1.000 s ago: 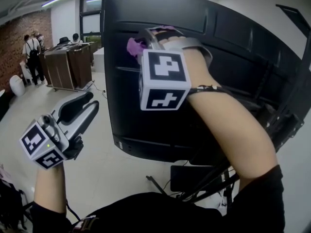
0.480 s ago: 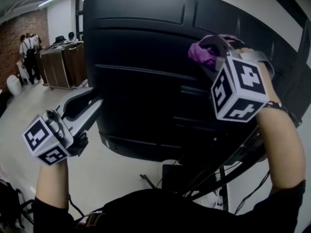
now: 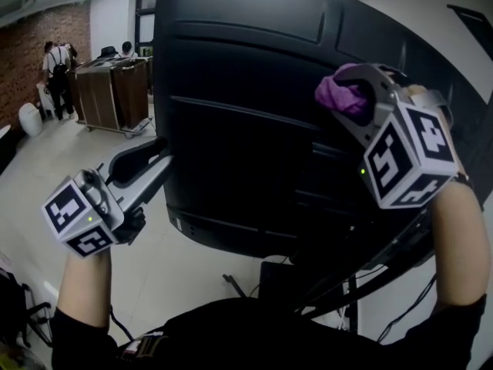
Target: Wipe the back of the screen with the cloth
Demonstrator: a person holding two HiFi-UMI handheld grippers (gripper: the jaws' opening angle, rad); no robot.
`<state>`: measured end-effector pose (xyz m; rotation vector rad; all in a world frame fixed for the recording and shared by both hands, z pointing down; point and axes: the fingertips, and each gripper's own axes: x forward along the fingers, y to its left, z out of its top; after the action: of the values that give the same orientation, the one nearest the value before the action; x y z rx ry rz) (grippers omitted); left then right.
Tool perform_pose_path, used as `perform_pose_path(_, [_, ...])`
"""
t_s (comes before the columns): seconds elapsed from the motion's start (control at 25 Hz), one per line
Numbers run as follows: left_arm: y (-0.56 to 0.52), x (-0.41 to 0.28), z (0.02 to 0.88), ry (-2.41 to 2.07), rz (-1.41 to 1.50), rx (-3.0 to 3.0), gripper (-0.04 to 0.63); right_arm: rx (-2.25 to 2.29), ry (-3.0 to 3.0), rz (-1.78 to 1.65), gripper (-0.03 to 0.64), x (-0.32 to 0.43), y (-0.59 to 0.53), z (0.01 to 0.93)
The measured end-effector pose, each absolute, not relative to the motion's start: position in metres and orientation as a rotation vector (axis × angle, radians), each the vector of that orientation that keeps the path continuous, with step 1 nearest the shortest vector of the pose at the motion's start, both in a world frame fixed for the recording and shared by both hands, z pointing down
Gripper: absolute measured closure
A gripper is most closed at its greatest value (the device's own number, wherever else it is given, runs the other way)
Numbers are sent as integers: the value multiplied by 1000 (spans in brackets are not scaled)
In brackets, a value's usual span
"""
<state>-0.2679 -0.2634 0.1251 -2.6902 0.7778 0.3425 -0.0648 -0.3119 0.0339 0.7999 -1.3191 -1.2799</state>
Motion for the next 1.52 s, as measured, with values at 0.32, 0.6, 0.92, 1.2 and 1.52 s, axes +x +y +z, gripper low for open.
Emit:
perform_pose_path(0.32, [-251,-326,132,830,320,-2684,494,567,-1490,-1308,482,-246,-336,81])
perform_pose_path(0.6, [-243,-342,142,849,310,-2685,494,520,-1433,-1245,482,-252,-350,99])
perform_pose_path(0.92, [-254,-292,139,798,308,-2711,494,541,-1444,-1092,482,-151,-340,100])
perform_pose_path(1.2, [-256,-240,140,756,335,-2726,494,569,-1561,-987,488,-97,-327,76])
perform_pose_path(1.52, [-257,-225,143,759,370,-2740,494,518,-1462,-917,491,-39,-319,81])
